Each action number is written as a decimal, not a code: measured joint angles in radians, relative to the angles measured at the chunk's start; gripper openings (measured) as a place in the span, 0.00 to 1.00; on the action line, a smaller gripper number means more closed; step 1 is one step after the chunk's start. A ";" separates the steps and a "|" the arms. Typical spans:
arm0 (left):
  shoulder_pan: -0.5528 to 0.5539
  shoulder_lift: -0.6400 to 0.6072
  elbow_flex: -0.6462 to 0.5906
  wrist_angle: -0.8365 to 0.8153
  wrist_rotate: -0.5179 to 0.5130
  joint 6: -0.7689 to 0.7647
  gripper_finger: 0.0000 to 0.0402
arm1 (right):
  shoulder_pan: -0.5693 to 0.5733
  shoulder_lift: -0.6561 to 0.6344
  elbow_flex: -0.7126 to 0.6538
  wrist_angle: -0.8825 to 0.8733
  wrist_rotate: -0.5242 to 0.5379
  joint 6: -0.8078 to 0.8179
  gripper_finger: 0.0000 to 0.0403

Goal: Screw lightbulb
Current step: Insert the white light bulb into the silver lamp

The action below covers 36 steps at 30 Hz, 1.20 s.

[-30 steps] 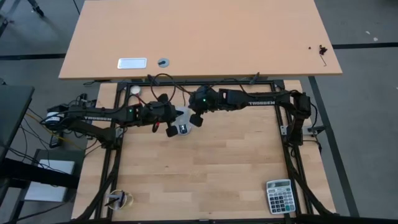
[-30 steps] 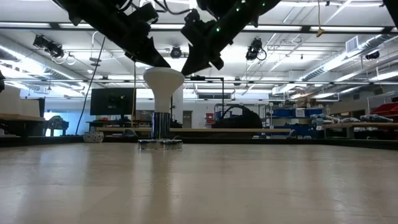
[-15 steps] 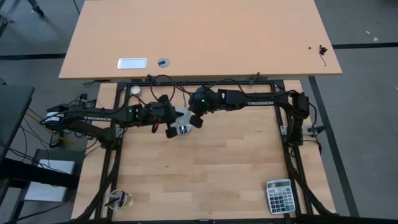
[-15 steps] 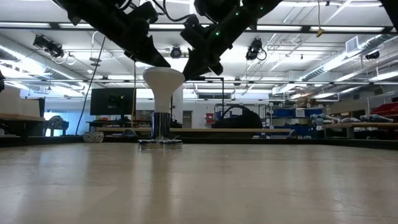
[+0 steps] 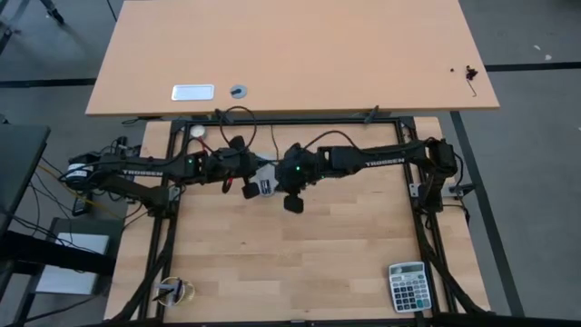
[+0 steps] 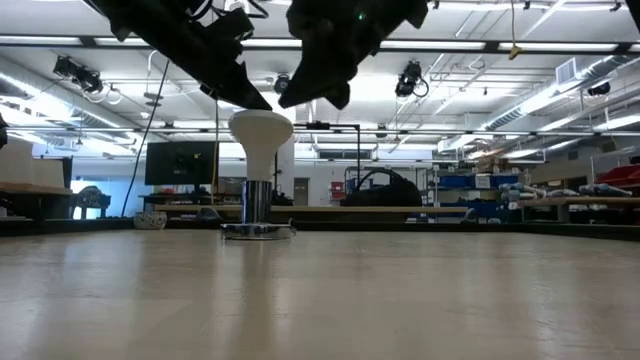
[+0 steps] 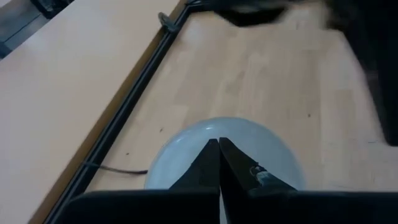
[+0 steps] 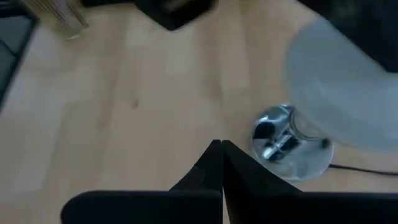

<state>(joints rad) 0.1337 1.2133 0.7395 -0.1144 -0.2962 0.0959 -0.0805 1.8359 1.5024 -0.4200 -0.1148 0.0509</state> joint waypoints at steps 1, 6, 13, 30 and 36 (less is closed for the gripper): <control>0.000 0.000 0.000 0.003 0.002 0.001 0.00 | 0.001 -0.007 0.001 0.009 0.013 -0.003 0.02; 0.001 0.000 0.000 0.003 0.005 -0.001 0.00 | -0.006 -0.026 0.001 0.023 0.141 -0.018 0.02; -0.004 0.000 0.000 0.003 0.011 -0.001 0.00 | -0.086 -0.005 0.002 0.083 0.201 -0.028 0.02; -0.003 0.000 0.000 0.001 0.019 -0.001 0.00 | -0.108 0.025 0.005 0.090 0.134 -0.026 0.02; -0.004 0.000 0.000 0.001 0.030 -0.002 0.00 | -0.090 0.024 0.006 0.066 0.094 -0.002 0.02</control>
<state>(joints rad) 0.1295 1.2133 0.7395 -0.1131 -0.2665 0.0940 -0.1707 1.8595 1.5089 -0.3538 -0.0212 0.0486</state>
